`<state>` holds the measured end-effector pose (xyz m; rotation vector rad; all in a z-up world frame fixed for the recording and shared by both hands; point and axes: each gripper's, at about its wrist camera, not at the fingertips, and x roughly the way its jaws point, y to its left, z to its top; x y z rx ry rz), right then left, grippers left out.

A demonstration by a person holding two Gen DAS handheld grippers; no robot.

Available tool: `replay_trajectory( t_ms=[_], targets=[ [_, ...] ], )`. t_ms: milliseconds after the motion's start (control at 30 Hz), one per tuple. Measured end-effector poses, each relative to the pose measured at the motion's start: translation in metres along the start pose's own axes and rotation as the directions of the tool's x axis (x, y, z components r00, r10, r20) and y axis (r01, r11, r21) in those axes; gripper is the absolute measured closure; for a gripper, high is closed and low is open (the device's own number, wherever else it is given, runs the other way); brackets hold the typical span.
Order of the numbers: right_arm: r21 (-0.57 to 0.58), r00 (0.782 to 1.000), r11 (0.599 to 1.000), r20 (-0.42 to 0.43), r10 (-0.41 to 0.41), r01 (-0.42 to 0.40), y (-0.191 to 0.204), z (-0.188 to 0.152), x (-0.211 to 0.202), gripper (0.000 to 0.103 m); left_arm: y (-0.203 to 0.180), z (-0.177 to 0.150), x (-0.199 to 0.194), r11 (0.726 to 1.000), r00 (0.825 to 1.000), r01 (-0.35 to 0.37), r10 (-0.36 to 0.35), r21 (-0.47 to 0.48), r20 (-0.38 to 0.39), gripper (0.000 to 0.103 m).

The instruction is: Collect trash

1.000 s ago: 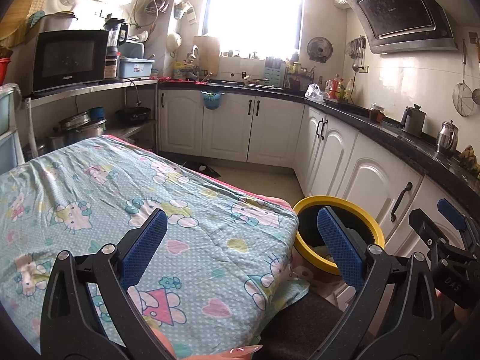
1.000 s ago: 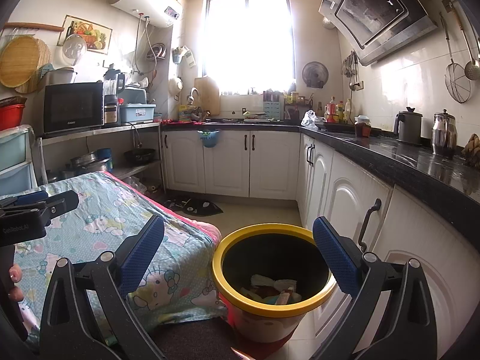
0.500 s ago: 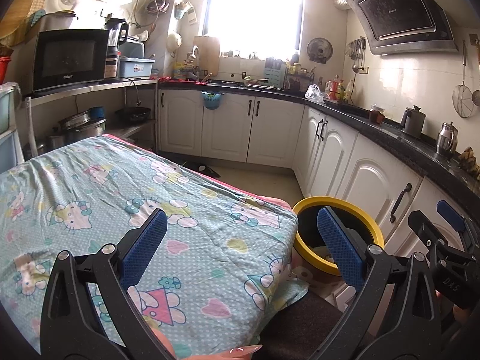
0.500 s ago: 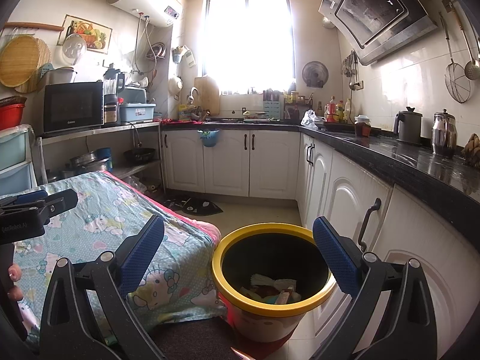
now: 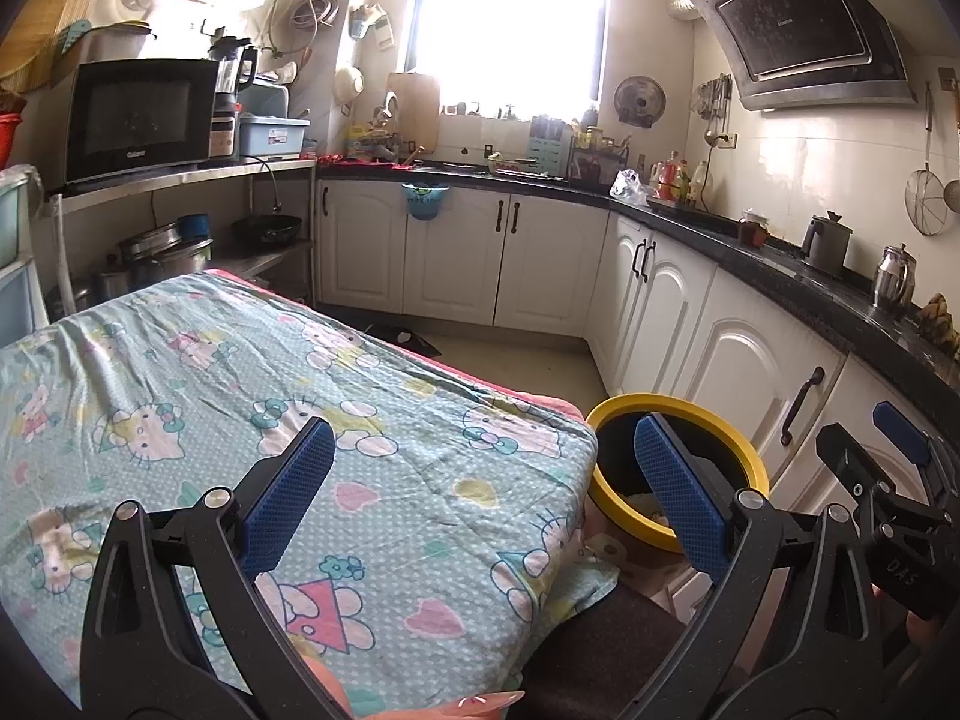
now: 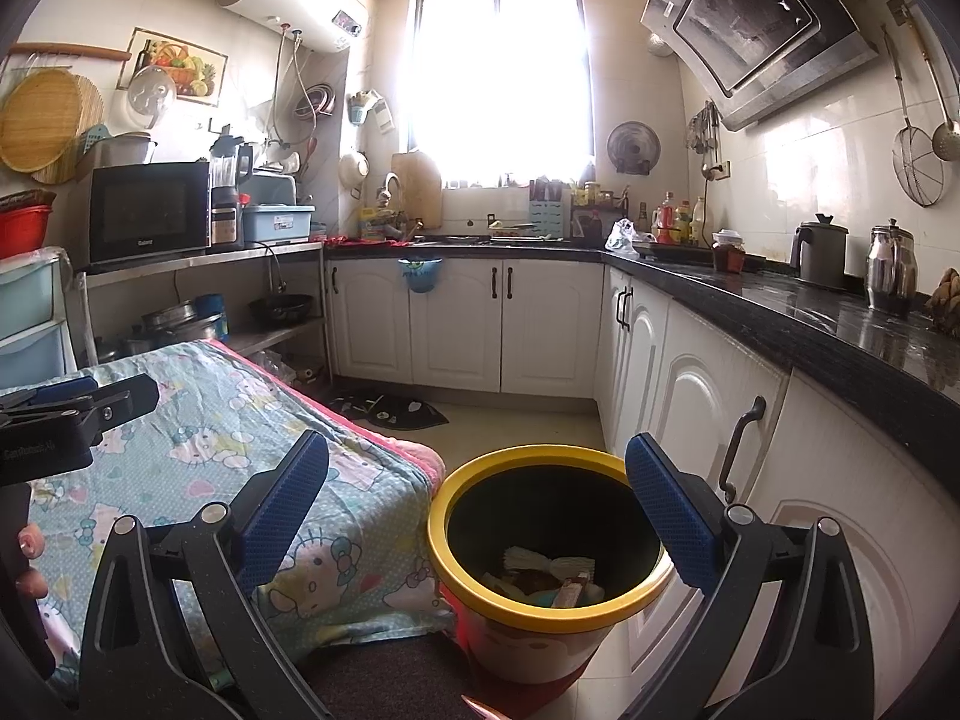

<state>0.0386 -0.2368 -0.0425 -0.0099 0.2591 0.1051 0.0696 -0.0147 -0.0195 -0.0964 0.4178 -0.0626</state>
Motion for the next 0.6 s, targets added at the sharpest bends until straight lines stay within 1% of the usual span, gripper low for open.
replay_trajectory(
  t_ms=[133,200,267,333,367,400,433,467,500,533,567,600],
  targets=[
    [-0.004,1.0,1.0,-0.003,0.002,-0.002,0.001,0.0,0.002,0.006,-0.001,-0.001,0.003,1.0,1.0,-0.006,0.006,-0.004,-0.017,0.011],
    [-0.004,1.0,1.0,-0.004,0.011,-0.011,0.002,-0.001,0.002,0.006,0.003,-0.001,0.002,1.0,0.999,-0.015,0.014,-0.015,-0.029,0.011],
    [-0.013,1.0,1.0,-0.009,0.023,-0.023,0.007,0.0,0.006,0.006,0.011,-0.001,0.0,0.999,0.999,-0.006,0.004,-0.04,-0.05,0.011],
    [-0.034,0.997,0.997,-0.022,0.075,-0.076,0.022,0.002,0.016,0.006,0.031,0.0,-0.006,0.994,0.996,-0.012,0.002,-0.107,-0.089,0.011],
    [-0.047,0.994,0.993,-0.033,0.107,-0.108,0.031,0.003,0.021,0.006,0.047,-0.001,-0.011,0.99,0.995,-0.044,0.031,-0.136,-0.098,0.011],
    [-0.073,0.986,0.984,-0.047,0.16,-0.163,0.047,0.004,0.027,0.006,0.058,-0.002,-0.015,0.986,0.993,-0.075,0.061,-0.148,-0.1,0.011],
    [-0.104,0.972,0.967,-0.071,0.224,-0.231,0.067,0.005,0.034,0.006,0.083,-0.005,-0.025,0.973,0.984,-0.157,0.139,-0.17,-0.111,0.011],
    [-0.126,0.949,0.943,-0.108,0.296,-0.308,0.089,0.006,0.042,0.006,0.105,-0.009,-0.033,0.957,0.973,-0.217,0.197,-0.191,-0.121,0.011],
    [-0.13,0.921,0.916,-0.147,0.36,-0.379,0.11,0.006,0.049,0.006,0.124,-0.014,-0.041,0.939,0.96,-0.271,0.249,-0.21,-0.126,0.011],
    [-0.123,0.876,0.876,-0.206,0.437,-0.466,0.137,0.005,0.058,0.006,0.155,-0.022,-0.054,0.893,0.924,-0.38,0.353,-0.242,-0.149,0.011],
    [-0.113,0.818,0.829,-0.28,0.502,-0.547,0.169,0.001,0.066,0.006,0.181,-0.031,-0.066,0.837,0.879,-0.475,0.439,-0.271,-0.185,0.011],
    [-0.104,0.777,0.797,-0.33,0.536,-0.595,0.193,-0.002,0.071,0.006,0.208,-0.041,-0.079,0.773,0.831,-0.557,0.51,-0.305,-0.224,0.011]
  ],
)
